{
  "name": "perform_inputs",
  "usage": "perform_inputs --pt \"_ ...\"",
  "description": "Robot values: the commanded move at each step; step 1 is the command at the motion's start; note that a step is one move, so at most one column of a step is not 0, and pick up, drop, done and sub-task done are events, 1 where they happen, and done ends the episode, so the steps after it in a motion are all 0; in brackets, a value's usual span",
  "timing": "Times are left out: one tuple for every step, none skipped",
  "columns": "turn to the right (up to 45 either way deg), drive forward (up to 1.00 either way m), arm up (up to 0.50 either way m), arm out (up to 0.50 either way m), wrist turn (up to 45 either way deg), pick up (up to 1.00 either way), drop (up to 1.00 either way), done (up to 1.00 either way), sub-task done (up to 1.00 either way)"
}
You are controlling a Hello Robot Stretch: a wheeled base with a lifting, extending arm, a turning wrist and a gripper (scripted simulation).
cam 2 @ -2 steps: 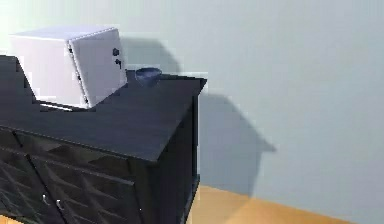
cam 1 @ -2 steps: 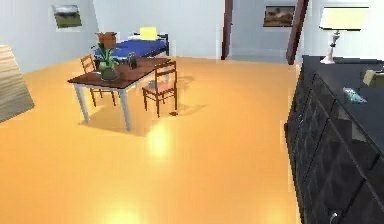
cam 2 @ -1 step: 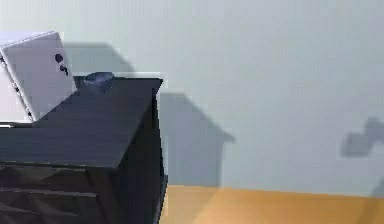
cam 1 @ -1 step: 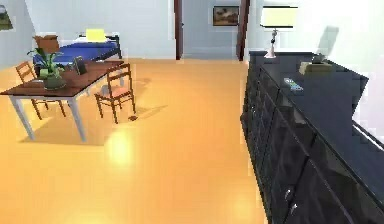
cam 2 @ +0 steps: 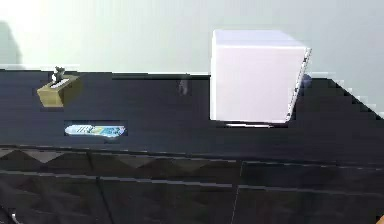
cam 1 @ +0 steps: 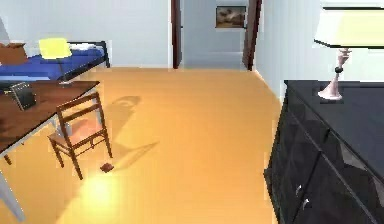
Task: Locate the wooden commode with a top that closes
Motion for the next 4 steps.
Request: perform_inputs --pt "0.0 1.0 0.0 0.0 0.0 0.0 0.0 0.0 0.0" --pt "0.0 1.0 0.0 0.0 0.0 0.0 0.0 0.0 0.0" --pt "0.0 1.0 0.0 0.0 0.0 0.0 0.0 0.0 0.0" --pt "3.0 0.0 0.0 0.0 0.0 0.0 0.0 0.0 0.0"
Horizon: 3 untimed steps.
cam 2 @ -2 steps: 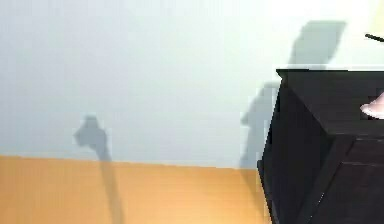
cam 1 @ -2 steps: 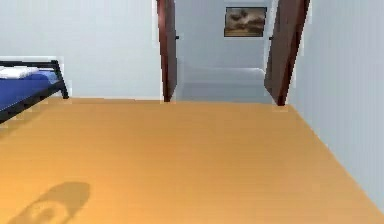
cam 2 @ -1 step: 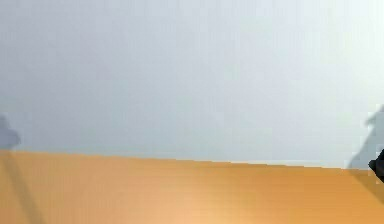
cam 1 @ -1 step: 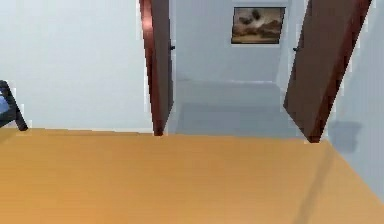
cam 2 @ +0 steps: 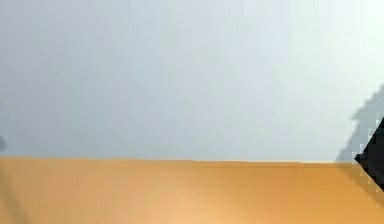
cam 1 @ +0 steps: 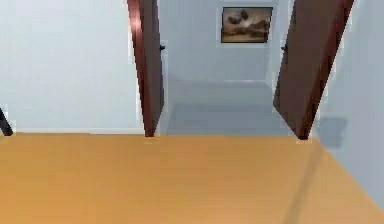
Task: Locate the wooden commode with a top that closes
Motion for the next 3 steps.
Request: perform_inputs --pt "9.0 0.0 0.0 0.0 0.0 0.0 0.0 0.0 0.0" --pt "0.0 1.0 0.0 0.0 0.0 0.0 0.0 0.0 0.0" --pt "0.0 0.95 0.0 0.0 0.0 0.0 0.0 0.0 0.0"
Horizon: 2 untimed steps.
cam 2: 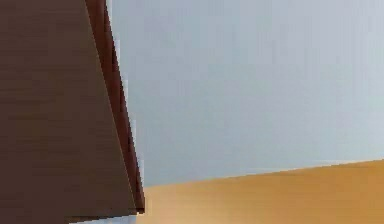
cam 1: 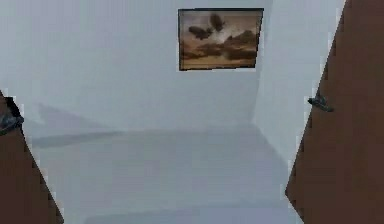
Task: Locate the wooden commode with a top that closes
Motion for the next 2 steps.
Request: perform_inputs --pt "-15.0 0.0 0.0 0.0 0.0 0.0 0.0 0.0 0.0" --pt "0.0 1.0 0.0 0.0 0.0 0.0 0.0 0.0 0.0"
